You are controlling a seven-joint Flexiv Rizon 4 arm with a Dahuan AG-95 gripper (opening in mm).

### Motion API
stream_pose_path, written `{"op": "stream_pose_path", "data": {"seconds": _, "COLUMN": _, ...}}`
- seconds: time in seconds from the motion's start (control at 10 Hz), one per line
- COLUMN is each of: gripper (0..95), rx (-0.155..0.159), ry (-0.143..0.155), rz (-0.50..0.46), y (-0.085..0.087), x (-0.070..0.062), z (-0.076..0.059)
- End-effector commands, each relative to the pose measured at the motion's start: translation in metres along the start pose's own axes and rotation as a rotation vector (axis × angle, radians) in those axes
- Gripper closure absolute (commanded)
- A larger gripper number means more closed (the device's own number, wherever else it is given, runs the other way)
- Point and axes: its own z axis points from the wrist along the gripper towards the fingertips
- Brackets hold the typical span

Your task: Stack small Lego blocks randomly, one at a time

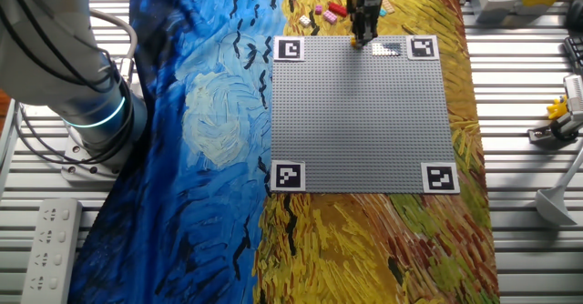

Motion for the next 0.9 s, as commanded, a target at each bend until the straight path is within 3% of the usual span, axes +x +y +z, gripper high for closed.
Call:
{"op": "stream_pose_path", "data": {"seconds": 0.1, "gripper": 95.0, "rx": 0.006, "ry": 0.007, "rz": -0.03, "y": -0.0076, "x": 0.0017, "z": -0.0024}}
{"op": "stream_pose_path", "data": {"seconds": 0.5, "gripper": 95.0, "rx": -0.003, "ry": 0.004, "rz": -0.119, "y": -0.0087, "x": 0.0028, "z": -0.0036}}
{"op": "stream_pose_path", "data": {"seconds": 0.9, "gripper": 95.0, "rx": 0.051, "ry": 0.004, "rz": -0.046, "y": -0.0087, "x": 0.0028, "z": -0.0036}}
